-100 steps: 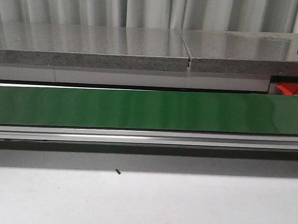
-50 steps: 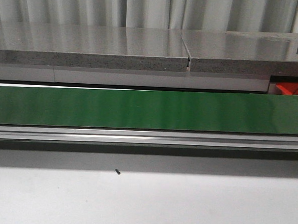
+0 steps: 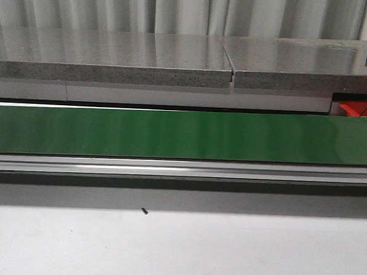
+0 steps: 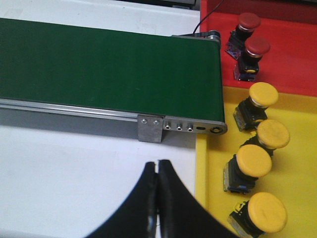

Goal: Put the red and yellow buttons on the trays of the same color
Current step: 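Lower the red button onto the green belt start and open the left gripper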

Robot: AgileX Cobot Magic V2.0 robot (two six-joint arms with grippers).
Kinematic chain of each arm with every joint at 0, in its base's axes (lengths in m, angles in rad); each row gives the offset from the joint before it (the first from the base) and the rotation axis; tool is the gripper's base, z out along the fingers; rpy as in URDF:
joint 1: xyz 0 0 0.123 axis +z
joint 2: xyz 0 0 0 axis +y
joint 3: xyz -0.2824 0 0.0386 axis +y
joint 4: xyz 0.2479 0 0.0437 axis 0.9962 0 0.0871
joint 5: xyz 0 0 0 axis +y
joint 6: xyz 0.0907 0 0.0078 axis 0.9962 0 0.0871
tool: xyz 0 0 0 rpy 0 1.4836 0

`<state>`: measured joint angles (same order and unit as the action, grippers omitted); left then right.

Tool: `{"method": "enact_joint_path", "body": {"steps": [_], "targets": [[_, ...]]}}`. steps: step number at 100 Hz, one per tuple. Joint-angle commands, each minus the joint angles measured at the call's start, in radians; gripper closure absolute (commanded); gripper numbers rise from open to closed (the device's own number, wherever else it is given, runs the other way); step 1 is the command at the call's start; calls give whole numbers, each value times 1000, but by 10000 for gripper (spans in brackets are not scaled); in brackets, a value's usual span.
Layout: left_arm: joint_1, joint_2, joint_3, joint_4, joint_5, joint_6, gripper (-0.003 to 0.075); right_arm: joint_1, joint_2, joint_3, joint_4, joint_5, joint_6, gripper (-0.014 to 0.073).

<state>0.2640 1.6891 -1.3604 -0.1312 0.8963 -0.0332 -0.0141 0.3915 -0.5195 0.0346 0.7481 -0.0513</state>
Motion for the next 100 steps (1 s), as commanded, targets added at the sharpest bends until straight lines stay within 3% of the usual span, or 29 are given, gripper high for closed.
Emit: {"method": "enact_joint_path", "body": {"steps": [1, 12, 29, 36, 76, 100], "targets": [[-9, -32, -27, -17, -10, 0, 589, 0, 2, -23, 0, -61, -9, 685], [-9, -17, -27, -19, 10, 5, 518, 0, 2, -23, 0, -61, -9, 685], [-9, -15, -27, -62, 15, 33, 216, 0, 2, -23, 0, -61, -9, 685], [-9, -19, -27, -97, 15, 62, 158, 0, 2, -23, 0, -61, -9, 685], [-5, -80, -33, -99, -38, 71, 155, 0, 2, -23, 0, -61, -9, 685], [81, -88, -35, -37, -88, 68, 155, 0, 2, -23, 0, -60, -9, 685]]}}
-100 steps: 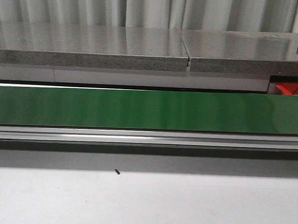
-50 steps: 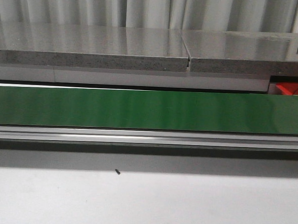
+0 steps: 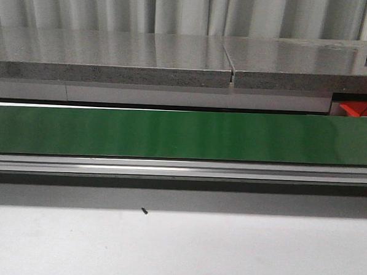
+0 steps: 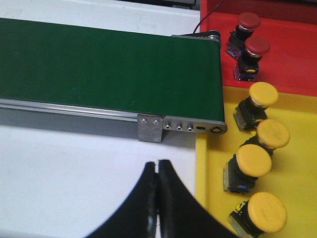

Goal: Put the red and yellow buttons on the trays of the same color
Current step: 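Lower the red button onto the green belt start and open the left gripper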

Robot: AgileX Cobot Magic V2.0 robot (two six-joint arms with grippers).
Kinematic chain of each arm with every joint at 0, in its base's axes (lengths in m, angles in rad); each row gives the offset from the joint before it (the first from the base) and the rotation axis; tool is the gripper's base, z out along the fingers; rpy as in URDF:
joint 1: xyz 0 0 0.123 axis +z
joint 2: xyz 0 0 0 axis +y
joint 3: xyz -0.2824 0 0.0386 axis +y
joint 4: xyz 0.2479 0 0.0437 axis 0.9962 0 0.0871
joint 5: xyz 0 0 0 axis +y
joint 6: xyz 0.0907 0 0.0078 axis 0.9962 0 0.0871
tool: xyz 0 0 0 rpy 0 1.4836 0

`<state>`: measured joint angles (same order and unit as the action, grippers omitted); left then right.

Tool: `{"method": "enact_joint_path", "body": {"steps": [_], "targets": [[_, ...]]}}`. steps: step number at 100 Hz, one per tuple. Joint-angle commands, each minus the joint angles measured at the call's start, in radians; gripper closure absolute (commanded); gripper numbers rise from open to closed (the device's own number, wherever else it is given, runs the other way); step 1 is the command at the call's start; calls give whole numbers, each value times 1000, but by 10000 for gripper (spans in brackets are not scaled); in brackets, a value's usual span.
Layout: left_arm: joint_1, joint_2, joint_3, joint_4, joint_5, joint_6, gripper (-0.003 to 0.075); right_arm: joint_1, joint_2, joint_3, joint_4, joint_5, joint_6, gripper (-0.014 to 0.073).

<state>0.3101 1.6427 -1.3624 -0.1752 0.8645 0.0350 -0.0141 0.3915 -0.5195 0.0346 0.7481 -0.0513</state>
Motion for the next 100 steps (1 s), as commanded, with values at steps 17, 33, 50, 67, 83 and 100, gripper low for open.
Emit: {"method": "enact_joint_path", "body": {"steps": [17, 33, 50, 67, 83, 100], "targets": [[130, 2, -33, 33, -69, 0, 155, 0, 2, -23, 0, -60, -9, 685], [191, 56, -35, 33, -104, 0, 155, 0, 2, -23, 0, -60, -9, 685], [201, 113, -36, 29, -189, 0, 155, 0, 2, -23, 0, -60, -9, 685], [194, 183, -76, 5, -237, 0, 155, 0, 2, -23, 0, -60, -9, 685], [194, 249, -107, 3, -300, 0, 155, 0, 2, -23, 0, -60, -9, 685], [190, 297, -107, 1, -392, 0, 155, 0, 2, -23, 0, -60, -9, 685]]}}
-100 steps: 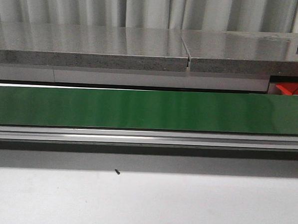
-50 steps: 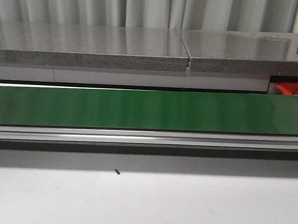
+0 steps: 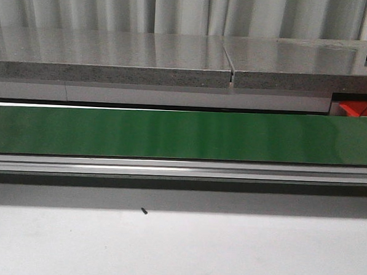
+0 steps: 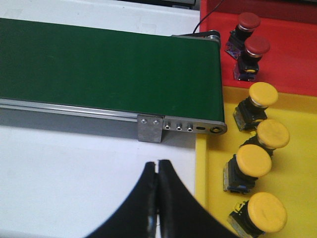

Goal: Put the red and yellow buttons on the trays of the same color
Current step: 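Lower the red button onto the green belt start and open the left gripper, then grasp the second red button from the table with the left gripper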

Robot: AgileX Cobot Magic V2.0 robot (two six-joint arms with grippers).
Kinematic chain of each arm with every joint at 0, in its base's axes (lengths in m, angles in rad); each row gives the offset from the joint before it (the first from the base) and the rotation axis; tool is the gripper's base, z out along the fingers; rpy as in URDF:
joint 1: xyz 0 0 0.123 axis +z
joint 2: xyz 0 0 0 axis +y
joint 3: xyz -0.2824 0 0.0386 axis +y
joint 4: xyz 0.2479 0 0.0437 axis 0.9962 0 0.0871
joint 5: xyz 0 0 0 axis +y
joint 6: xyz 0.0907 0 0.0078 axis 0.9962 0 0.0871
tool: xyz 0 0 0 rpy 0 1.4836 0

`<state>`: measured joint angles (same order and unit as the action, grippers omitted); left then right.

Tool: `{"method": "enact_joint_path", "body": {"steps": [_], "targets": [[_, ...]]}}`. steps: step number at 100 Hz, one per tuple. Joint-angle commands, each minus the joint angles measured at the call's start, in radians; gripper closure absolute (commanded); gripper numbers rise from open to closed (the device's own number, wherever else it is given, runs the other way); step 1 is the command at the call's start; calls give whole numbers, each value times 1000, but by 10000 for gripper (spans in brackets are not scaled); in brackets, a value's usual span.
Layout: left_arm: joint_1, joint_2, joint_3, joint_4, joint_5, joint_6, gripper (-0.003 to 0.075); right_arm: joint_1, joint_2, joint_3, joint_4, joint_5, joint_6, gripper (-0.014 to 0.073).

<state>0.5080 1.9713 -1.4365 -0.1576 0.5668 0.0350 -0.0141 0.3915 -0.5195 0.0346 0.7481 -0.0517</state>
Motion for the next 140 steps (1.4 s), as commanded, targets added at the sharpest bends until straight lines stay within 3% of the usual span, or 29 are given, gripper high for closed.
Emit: {"method": "enact_joint_path", "body": {"steps": [1, 22, 29, 53, 65, 83, 140], "targets": [[-10, -29, -32, -16, -99, 0, 155, 0, 2, -23, 0, -60, -9, 685], [-26, 17, -32, -18, -163, 0, 157, 0, 2, -23, 0, -60, -9, 685], [-30, 24, -32, -20, -167, 0, 192, 0, 2, -23, 0, -60, -9, 685], [-30, 26, -32, -20, -190, 0, 524, 0, 2, -23, 0, -60, -9, 685], [-30, 20, -32, -20, -191, 0, 618, 0, 2, -23, 0, -60, -9, 685], [-30, -30, -5, -20, -180, 0, 630, 0, 2, -23, 0, -60, -9, 685], [-65, -412, 296, -16, -194, 15, 666, 0, 2, -23, 0, -60, -9, 685]]}}
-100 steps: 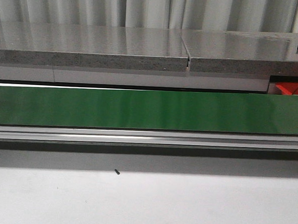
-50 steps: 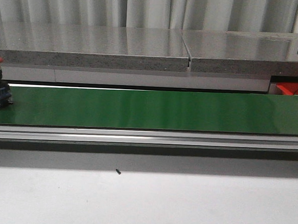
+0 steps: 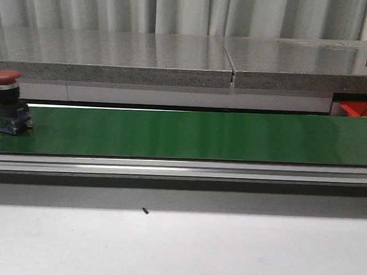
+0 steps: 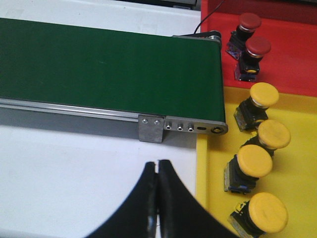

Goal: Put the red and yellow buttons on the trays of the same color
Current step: 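Grasp the second red button from the table with the left gripper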

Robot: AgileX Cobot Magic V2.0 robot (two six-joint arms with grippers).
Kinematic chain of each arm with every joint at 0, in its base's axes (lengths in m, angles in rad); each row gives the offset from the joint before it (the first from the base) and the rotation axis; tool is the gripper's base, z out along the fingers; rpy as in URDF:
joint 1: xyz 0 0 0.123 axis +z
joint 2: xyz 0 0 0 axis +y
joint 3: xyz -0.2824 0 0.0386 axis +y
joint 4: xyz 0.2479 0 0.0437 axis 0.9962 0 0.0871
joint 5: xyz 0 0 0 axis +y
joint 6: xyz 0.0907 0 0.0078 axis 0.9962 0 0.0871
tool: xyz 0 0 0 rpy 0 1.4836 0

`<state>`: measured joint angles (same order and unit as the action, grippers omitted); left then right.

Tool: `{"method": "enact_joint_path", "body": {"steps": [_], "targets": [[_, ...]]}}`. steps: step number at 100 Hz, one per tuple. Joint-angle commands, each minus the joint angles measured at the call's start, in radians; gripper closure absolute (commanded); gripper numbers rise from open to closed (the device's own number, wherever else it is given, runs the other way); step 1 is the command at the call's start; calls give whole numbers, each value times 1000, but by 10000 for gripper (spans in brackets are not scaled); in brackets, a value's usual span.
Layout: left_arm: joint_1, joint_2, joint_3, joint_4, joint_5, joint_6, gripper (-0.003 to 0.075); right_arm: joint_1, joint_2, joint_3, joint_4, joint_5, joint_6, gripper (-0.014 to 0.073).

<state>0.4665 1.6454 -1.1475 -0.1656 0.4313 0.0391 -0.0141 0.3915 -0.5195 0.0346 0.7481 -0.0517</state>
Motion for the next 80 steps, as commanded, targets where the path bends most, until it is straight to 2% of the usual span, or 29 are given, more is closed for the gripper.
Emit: {"method": "enact_joint_path", "body": {"steps": [1, 49, 66, 73, 80], "targets": [[-26, -89, 10, -5, -56, 11, 667, 0, 2, -23, 0, -60, -9, 685], [-179, -178, 111, -7, -35, 11, 680, 0, 2, -23, 0, -60, -9, 685], [-202, -175, 130, -63, -18, 11, 676, 0, 2, -23, 0, -60, -9, 685], [-202, -175, 140, -64, -17, 12, 650, 0, 2, -23, 0, -60, -9, 685], [-202, -171, 140, -64, 1, 12, 575, 0, 2, -23, 0, -60, -9, 685]]}}
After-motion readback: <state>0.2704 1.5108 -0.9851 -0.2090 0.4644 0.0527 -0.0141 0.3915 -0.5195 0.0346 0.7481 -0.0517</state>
